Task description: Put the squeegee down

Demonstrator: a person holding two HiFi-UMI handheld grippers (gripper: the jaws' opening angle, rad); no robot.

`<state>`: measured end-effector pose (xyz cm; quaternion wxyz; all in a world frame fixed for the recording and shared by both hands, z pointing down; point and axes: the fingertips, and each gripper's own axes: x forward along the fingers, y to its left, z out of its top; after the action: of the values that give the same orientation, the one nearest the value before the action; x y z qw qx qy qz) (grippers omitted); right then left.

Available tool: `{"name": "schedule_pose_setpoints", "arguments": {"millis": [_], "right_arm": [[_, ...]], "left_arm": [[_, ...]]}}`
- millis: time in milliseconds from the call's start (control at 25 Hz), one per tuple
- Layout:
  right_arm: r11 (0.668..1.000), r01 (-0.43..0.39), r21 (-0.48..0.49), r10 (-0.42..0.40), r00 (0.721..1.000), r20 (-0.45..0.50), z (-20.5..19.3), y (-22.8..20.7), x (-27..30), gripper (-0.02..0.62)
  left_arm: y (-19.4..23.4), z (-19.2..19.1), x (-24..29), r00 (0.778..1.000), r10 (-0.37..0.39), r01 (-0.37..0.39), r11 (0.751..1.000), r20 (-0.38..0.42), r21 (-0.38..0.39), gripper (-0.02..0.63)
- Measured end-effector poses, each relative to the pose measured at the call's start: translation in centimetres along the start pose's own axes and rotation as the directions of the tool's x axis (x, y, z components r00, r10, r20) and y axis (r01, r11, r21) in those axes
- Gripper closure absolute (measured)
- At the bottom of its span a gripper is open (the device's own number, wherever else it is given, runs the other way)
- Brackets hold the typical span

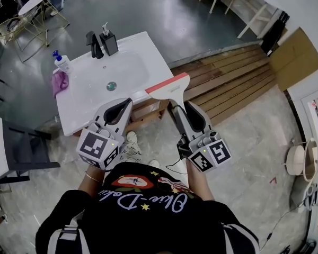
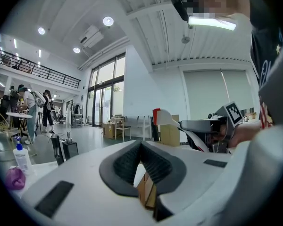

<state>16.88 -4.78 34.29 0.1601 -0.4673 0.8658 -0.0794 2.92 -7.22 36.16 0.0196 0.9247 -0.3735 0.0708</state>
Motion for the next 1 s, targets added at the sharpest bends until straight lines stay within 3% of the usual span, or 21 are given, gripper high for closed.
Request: {"name": "schedule_pose_setpoints", "arguments": {"millis": [1000], "right_arm": [[0.998,-0.067,0.008,0.067,0.998,-0.004,-0.2,-0.1,3.0,0.477]], "left_arm": [[2.7,0.1,-0.3,0.996,0.085,-0.085,0.996,0.018,-0.016,0.612]]}}
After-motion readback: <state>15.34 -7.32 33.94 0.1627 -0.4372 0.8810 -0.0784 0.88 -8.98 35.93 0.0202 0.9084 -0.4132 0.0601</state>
